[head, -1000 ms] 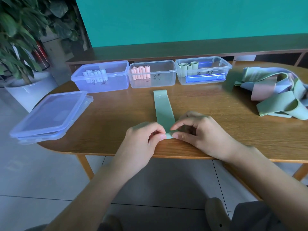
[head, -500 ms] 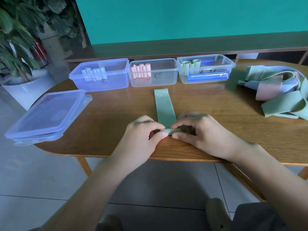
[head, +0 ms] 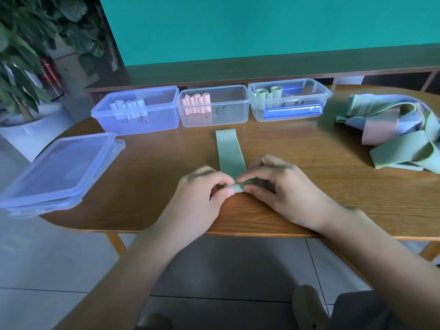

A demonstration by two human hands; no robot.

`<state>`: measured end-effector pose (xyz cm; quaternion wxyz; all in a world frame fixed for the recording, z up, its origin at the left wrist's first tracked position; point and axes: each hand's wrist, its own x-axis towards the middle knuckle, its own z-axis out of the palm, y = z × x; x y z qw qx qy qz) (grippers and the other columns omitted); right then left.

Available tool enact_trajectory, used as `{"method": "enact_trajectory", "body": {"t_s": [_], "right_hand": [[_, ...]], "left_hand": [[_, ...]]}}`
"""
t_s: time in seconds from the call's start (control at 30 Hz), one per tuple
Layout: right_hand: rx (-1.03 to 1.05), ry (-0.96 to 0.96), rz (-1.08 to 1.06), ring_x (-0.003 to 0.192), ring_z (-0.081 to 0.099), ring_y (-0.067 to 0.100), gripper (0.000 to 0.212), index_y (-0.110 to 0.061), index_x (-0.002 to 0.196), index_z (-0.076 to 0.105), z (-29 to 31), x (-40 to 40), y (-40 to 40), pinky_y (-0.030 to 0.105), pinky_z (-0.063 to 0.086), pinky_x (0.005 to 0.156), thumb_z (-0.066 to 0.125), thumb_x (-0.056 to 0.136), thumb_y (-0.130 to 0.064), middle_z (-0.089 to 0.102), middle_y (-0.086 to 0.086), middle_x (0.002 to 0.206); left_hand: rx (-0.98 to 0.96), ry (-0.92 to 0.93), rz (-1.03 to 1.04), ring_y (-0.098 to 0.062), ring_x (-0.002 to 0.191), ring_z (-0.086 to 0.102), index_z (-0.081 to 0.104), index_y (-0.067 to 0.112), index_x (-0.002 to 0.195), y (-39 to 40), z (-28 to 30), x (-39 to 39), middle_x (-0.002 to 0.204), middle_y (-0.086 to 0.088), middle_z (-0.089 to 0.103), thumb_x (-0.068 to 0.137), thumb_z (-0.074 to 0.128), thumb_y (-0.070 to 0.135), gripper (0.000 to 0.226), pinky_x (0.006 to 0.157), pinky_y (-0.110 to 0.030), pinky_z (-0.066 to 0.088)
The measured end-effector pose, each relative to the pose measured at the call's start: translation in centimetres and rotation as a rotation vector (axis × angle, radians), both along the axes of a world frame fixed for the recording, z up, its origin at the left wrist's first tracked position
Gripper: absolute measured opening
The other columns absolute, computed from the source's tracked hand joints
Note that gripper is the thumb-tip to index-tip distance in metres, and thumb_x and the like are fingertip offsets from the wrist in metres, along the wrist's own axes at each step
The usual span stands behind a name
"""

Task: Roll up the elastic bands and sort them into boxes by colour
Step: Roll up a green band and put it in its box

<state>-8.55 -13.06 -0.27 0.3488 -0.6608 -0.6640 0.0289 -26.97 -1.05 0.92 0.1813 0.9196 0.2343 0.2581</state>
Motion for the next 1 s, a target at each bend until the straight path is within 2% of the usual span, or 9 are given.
{"method": "enact_trajectory", "body": {"t_s": [0.17, 0.27, 0.37, 0.53, 0.6, 0.73, 0.8, 0.93, 1.0], "right_hand": [[0.006, 0.045, 0.027, 0.086, 0.062, 0.009, 0.013, -0.026, 0.107, 0.075, 0.1, 0.2, 0.5, 0.022, 0.049, 0.079, 0.071, 0.094, -0.026, 0.063, -0.013, 0.107], [-0.011, 0.050, 0.029, 0.086, 0.061, 0.009, 0.015, -0.027, 0.108, 0.074, 0.0, 0.5, 0.8, 0.026, 0.051, 0.079, 0.073, 0.093, -0.027, 0.063, -0.015, 0.107], [-0.028, 0.033, 0.030, 0.087, 0.060, 0.007, 0.017, -0.027, 0.109, 0.074, 0.2, 0.8, 1.0, 0.023, 0.049, 0.078, 0.073, 0.093, -0.027, 0.063, -0.015, 0.106], [-0.061, -0.019, 0.003, 0.084, 0.056, -0.002, 0.028, -0.027, 0.120, 0.073, 0.3, 1.2, 1.3, 0.017, 0.045, 0.080, 0.073, 0.092, -0.029, 0.059, -0.013, 0.110], [-0.073, -0.035, -0.015, 0.083, 0.054, -0.005, 0.031, -0.029, 0.123, 0.072, 0.3, 1.3, 1.5, 0.021, 0.048, 0.082, 0.072, 0.092, -0.032, 0.056, -0.014, 0.114], [-0.031, 0.008, -0.041, 0.090, 0.059, 0.004, 0.026, -0.029, 0.117, 0.072, 0.0, 1.3, 2.0, 0.034, 0.053, 0.084, 0.074, 0.091, -0.030, 0.060, -0.015, 0.111], [-0.019, 0.026, -0.052, 0.089, 0.060, 0.005, 0.023, -0.028, 0.112, 0.072, 0.0, 1.3, 2.1, 0.032, 0.052, 0.083, 0.076, 0.090, -0.029, 0.062, -0.017, 0.106], [-0.016, 0.026, -0.040, 0.082, 0.056, -0.003, 0.019, -0.024, 0.106, 0.071, 0.1, 1.2, 1.8, 0.016, 0.042, 0.077, 0.078, 0.088, -0.026, 0.063, -0.015, 0.102], [-0.021, 0.041, -0.033, 0.080, 0.057, 0.001, 0.019, -0.025, 0.105, 0.072, 0.1, 1.1, 1.4, 0.014, 0.040, 0.075, 0.078, 0.088, -0.028, 0.064, -0.016, 0.102]], "left_hand": [[0.050, 0.001, 0.024, 0.000, 0.086, 0.054, 0.076, 0.022, 0.108, 0.3, -0.1, 0.3, 0.104, 0.010, 0.066, 0.095, 0.066, 0.028, 0.017, 0.074, 0.002, 0.034], [0.021, -0.058, 0.029, 0.000, 0.084, 0.056, 0.076, 0.025, 0.103, 0.1, 0.0, 0.4, 0.100, 0.015, 0.064, 0.091, 0.071, 0.025, 0.013, 0.075, 0.001, 0.040], [-0.003, -0.047, 0.025, 0.001, 0.088, 0.058, 0.074, 0.029, 0.096, -0.1, 0.2, 0.5, 0.092, 0.020, 0.061, 0.087, 0.075, 0.030, 0.009, 0.070, -0.005, 0.044], [-0.001, 0.022, 0.046, 0.005, 0.083, 0.056, 0.072, 0.030, 0.106, 0.5, 0.2, 1.1, 0.098, 0.023, 0.056, 0.089, 0.073, 0.034, 0.018, 0.067, -0.002, 0.039], [0.019, 0.034, 0.050, 0.001, 0.083, 0.055, 0.071, 0.029, 0.110, 0.7, 0.0, 1.4, 0.101, 0.021, 0.056, 0.092, 0.069, 0.033, 0.019, 0.068, -0.003, 0.036], [0.017, 0.032, 0.052, 0.003, 0.081, 0.054, 0.072, 0.027, 0.111, 1.1, 0.0, 1.6, 0.102, 0.019, 0.054, 0.090, 0.071, 0.037, 0.023, 0.069, -0.001, 0.036], [0.001, 0.019, 0.045, 0.005, 0.081, 0.054, 0.073, 0.026, 0.111, 1.2, 0.1, 1.5, 0.102, 0.018, 0.055, 0.088, 0.073, 0.037, 0.026, 0.070, 0.000, 0.036], [0.001, -0.010, 0.042, 0.003, 0.081, 0.056, 0.076, 0.024, 0.105, 1.1, 0.1, 1.3, 0.094, 0.017, 0.059, 0.088, 0.075, 0.028, 0.017, 0.067, 0.000, 0.036], [-0.003, -0.035, 0.036, 0.003, 0.086, 0.056, 0.076, 0.025, 0.102, 0.9, 0.1, 1.0, 0.091, 0.017, 0.062, 0.087, 0.076, 0.026, 0.015, 0.070, -0.001, 0.037]]}}
